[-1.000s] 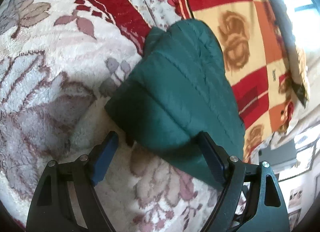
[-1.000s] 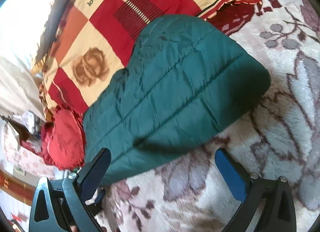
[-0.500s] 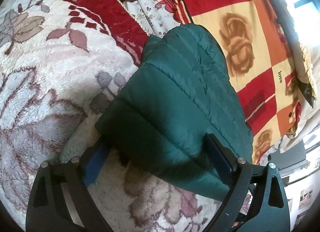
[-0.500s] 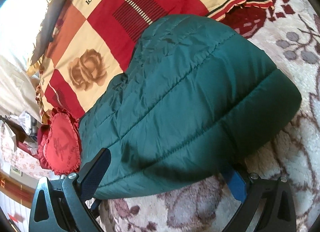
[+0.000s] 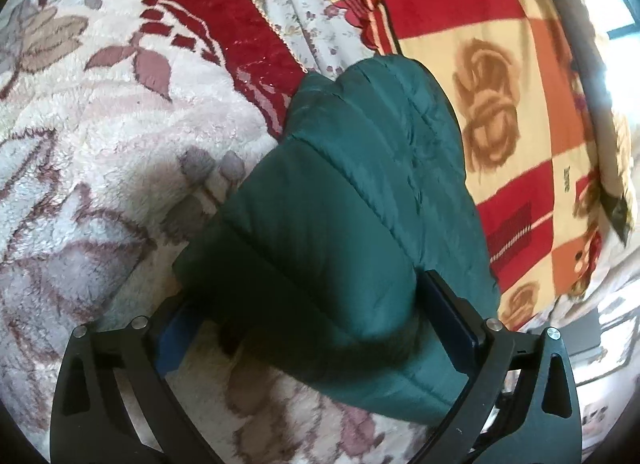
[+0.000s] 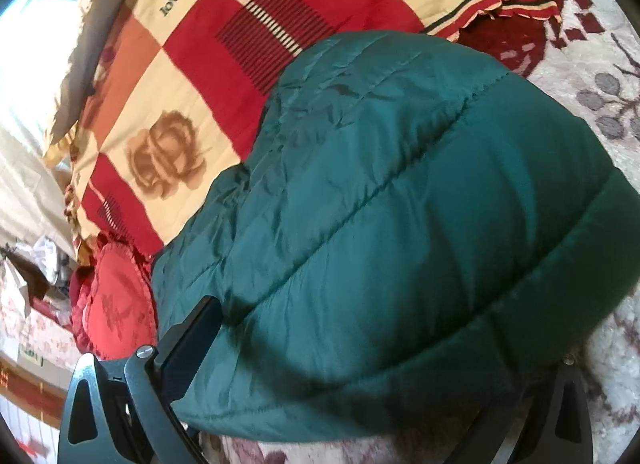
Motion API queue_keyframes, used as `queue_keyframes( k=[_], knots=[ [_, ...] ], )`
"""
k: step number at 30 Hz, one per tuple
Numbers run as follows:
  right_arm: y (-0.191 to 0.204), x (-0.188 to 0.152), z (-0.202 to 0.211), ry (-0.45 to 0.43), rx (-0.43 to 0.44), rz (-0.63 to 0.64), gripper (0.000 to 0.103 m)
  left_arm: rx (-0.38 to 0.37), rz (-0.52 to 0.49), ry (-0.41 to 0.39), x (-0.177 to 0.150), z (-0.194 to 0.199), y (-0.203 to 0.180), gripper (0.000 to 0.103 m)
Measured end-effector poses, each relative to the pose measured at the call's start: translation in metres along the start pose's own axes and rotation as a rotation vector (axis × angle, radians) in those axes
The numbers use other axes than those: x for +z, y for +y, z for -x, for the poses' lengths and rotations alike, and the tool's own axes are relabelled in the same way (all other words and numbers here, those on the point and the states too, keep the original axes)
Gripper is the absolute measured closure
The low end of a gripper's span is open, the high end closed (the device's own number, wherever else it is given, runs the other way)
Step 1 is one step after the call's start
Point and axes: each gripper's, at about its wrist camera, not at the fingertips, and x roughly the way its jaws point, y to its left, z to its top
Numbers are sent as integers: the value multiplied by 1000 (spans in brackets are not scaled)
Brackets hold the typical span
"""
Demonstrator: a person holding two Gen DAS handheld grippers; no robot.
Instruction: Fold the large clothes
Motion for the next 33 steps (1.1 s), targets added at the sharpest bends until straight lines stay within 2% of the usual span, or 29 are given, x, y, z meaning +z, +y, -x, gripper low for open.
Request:
queue_keyframes(
  k=[3, 4, 6, 7, 8, 9, 11, 13, 15, 22, 30, 33],
  knots=[
    [0, 3, -2, -3, -12, -14, 0, -19, 6, 3, 3, -1, 1, 3],
    [0, 3, -2, -2, -18, -14, 1, -22, 1, 6, 4, -1, 1, 7],
    [2, 3, -1, -6, -46, 4, 19, -23, -6, 13, 5, -2, 1, 20],
    [5, 3, 1, -8, -60, 26, 24, -32, -3, 18, 7, -2, 2, 31],
    [9, 3, 4, -8, -72, 55, 35, -49, 1, 27, 8, -1, 3, 42],
    [13, 2, 6, -8, -85, 83, 45, -64, -2, 33, 10, 0, 2, 46],
    [25, 1, 14, -18, -116, 172, 56, -82, -27, 31, 11, 7, -3, 60],
    [37, -1, 24, -21, -131, 235, 62, -94, -61, 16, 9, 18, -10, 65],
    [45, -5, 35, -32, -135, 271, 66, -104, -82, 12, 6, 32, -14, 66],
    [59, -46, 91, -20, -102, 342, 67, -77, -153, 42, -22, 87, -6, 66],
    [41, -88, 137, 1, -78, 283, 67, -22, -255, 51, -75, 144, 11, 66],
    [36, -106, 149, 20, -83, 274, 67, 13, -284, 47, -87, 153, 16, 66]
  ],
)
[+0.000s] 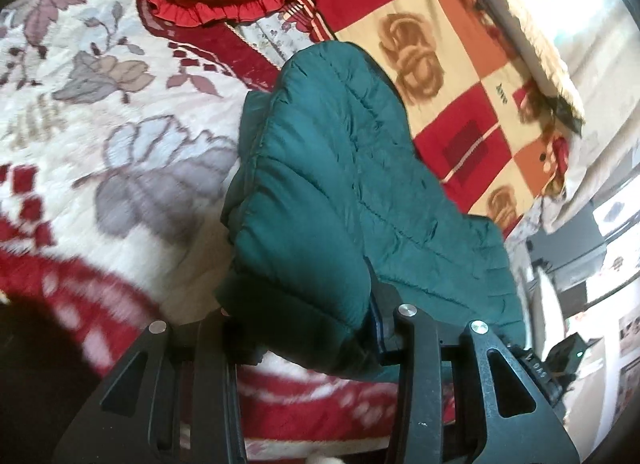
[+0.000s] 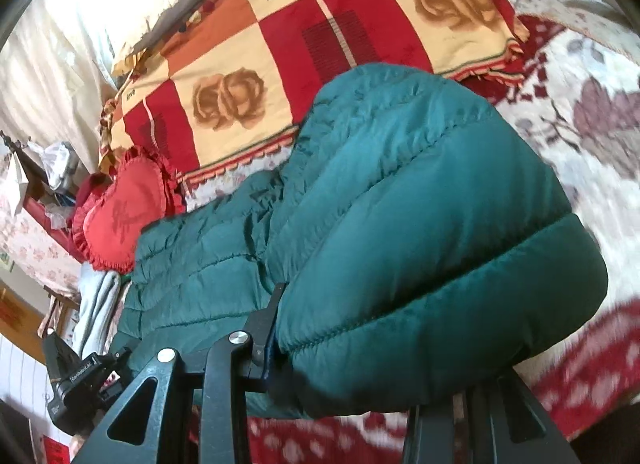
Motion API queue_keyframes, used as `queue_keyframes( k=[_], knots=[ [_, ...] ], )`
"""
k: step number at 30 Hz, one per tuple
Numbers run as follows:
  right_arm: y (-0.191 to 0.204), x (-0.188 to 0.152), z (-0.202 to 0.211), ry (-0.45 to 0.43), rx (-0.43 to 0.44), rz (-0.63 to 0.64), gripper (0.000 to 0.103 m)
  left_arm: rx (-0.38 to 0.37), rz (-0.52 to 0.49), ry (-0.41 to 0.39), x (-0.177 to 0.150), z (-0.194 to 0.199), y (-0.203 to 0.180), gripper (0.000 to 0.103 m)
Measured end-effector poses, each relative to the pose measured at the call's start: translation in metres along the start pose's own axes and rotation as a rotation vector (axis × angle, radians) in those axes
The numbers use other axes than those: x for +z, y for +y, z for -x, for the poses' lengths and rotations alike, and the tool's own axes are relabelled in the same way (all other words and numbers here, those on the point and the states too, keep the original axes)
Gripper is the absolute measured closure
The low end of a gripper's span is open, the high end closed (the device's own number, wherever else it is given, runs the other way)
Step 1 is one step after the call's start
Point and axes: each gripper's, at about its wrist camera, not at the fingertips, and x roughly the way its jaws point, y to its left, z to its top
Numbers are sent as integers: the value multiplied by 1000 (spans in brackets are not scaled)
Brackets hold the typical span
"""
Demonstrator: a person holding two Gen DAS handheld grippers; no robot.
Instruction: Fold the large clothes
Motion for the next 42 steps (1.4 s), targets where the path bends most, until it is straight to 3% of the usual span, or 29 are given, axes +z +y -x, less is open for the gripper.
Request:
queue_keyframes(
  k=[4, 6, 8, 9, 11, 13, 16, 20, 23, 26, 33, 42],
  knots=[
    [-6, -18, 0, 31, -17, -23, 65, 37, -2, 20, -14, -3, 10, 66],
    [-14, -22, -8, 87, -30, -57, 51, 53, 5, 36, -19, -11, 16, 64],
    [-24, -26, -10, 135, -29, -85, 48, 57, 26, 56, -21, -15, 22, 57],
    [-25, -27, -8, 140, -26, -83, 47, 55, 44, 62, -22, -15, 26, 54],
    [-25, -27, 1, 139, -45, -51, 42, 59, 52, 65, -21, -11, 29, 39],
    [-25, -28, 15, 138, -62, -16, 41, 79, 39, 68, -20, -5, 30, 33],
    [-25, -28, 33, 152, -84, 21, 40, 107, -4, 67, -20, 5, 28, 32],
    [-21, -26, 56, 125, -152, 91, 40, 184, -89, 4, -19, 25, 18, 32],
    [-14, -21, 79, 57, -191, 151, 36, 222, -160, -62, -14, 41, 5, 32],
    [2, -10, 85, 10, -163, 180, 30, 233, -209, -104, -7, 47, -10, 32],
    [53, 11, 43, -51, -133, 322, 30, 250, -268, -126, 12, 19, -42, 32],
    [71, 30, -14, -25, -157, 349, 30, 326, -309, -147, 31, -24, -53, 32]
  ],
)
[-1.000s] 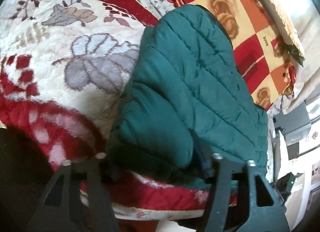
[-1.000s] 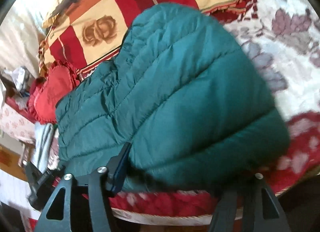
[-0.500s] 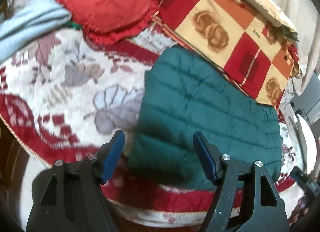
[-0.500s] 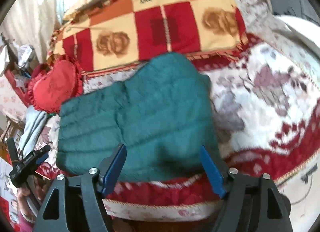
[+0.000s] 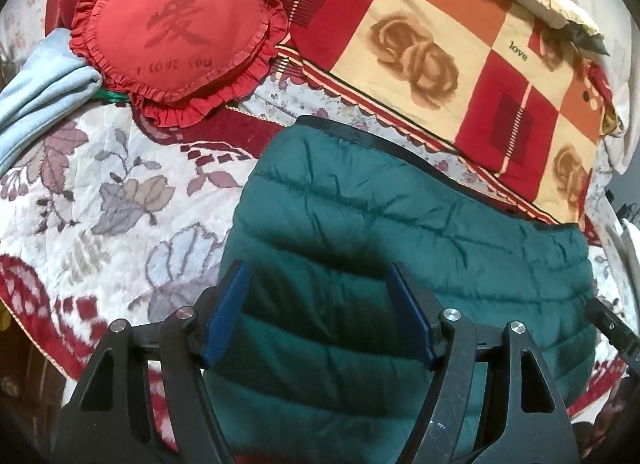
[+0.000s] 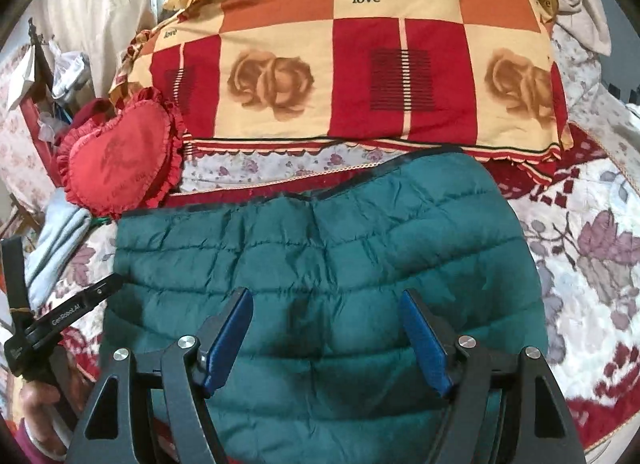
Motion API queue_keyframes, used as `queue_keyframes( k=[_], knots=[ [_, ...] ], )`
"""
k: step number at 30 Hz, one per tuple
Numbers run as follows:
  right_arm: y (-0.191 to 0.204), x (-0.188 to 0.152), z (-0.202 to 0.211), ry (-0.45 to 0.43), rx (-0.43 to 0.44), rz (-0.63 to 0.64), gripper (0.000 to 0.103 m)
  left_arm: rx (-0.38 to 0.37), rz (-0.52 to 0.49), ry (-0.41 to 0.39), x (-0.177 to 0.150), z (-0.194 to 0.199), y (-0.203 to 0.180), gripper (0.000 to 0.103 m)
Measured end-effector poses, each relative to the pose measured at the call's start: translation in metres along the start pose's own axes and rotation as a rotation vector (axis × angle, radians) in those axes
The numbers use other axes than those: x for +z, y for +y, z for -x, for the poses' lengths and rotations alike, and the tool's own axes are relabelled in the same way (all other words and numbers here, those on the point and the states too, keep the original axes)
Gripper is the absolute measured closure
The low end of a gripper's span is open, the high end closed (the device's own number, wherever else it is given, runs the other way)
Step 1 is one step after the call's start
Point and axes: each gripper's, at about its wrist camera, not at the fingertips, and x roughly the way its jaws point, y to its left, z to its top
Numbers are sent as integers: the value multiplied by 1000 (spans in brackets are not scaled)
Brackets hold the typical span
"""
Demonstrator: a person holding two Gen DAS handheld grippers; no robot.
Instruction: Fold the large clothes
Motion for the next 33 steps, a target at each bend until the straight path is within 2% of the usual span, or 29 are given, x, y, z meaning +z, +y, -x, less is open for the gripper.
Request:
queue_keyframes(
  k=[6, 10, 14, 16, 19, 25, 30, 33],
  knots=[
    [-22, 19, -29, -18, -75, -48, 30, 62, -13, 30, 9, -29, -4, 32],
    [-37, 25, -56, 33, -131, -61, 30, 76, -18, 46, 11, -42, -4, 31],
    [-45, 21, -73, 55, -146, -53, 29, 86, -32, 57, 12, -49, -6, 30],
    [-47, 20, -80, 69, -146, -55, 27, 103, -46, 54, 12, -52, -8, 24],
    [-49, 19, -85, 76, -151, -60, 26, 111, -50, 50, 11, -55, -7, 23],
    [-31, 15, -54, 34, -178, -21, 26, 127, -62, 29, 7, -43, -7, 23],
    [-13, 3, -19, -28, -162, -2, 17, 156, -81, -10, -3, -21, -10, 23],
    [1, -7, 0, -49, -137, 22, 17, 153, -91, -40, -12, -6, -14, 23]
  ],
)
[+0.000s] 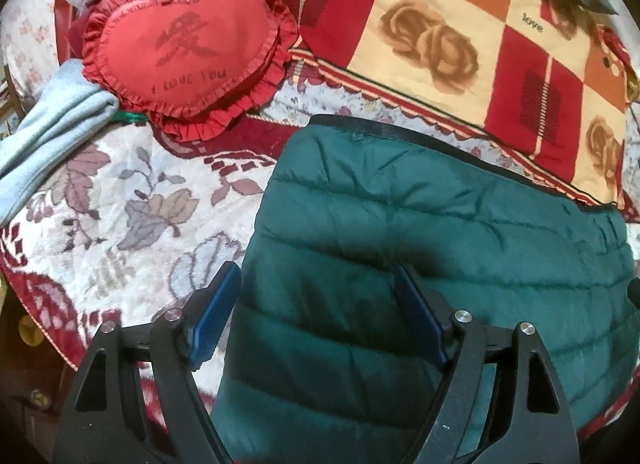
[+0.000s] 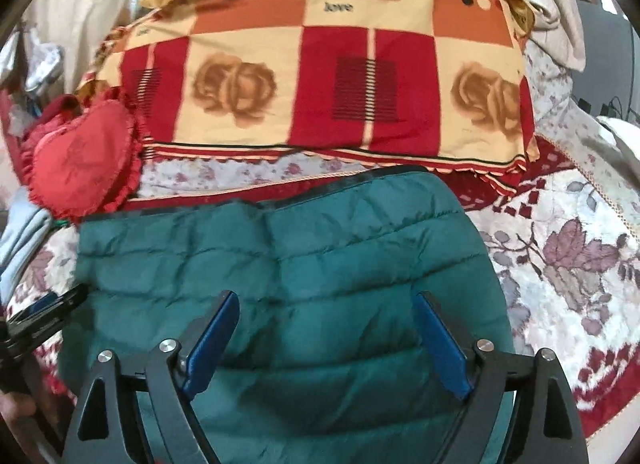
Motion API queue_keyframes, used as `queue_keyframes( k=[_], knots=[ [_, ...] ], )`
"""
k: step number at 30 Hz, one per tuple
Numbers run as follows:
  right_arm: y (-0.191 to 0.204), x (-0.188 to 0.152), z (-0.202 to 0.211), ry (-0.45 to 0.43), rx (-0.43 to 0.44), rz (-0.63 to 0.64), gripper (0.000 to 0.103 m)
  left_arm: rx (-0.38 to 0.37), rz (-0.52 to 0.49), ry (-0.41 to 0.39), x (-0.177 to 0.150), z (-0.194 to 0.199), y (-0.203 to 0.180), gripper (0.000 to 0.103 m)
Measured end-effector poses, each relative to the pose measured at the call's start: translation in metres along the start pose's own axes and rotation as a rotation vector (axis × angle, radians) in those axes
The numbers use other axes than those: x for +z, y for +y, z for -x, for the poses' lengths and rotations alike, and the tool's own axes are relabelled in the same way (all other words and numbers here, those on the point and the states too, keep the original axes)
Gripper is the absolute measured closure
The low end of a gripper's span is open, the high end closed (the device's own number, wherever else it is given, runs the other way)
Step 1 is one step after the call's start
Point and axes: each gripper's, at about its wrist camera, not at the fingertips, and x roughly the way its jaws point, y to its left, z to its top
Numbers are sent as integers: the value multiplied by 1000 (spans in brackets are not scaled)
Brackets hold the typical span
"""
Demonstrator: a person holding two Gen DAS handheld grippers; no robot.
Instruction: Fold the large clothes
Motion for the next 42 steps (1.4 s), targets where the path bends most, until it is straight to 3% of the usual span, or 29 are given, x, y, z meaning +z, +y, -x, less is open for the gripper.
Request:
queue_keyframes(
  k=[5, 15, 42],
  knots=[
    [16, -18, 27, -41, 31, 11, 16, -25, -6, -24, -15, 26, -6, 23],
    [22, -38, 47, -45, 88, -29, 16, -36, -35, -93, -35, 67, -13, 23],
    [29, -47, 53, -53, 71, -9, 16, -47, -48, -85, -48, 75, -17, 23]
  ],
)
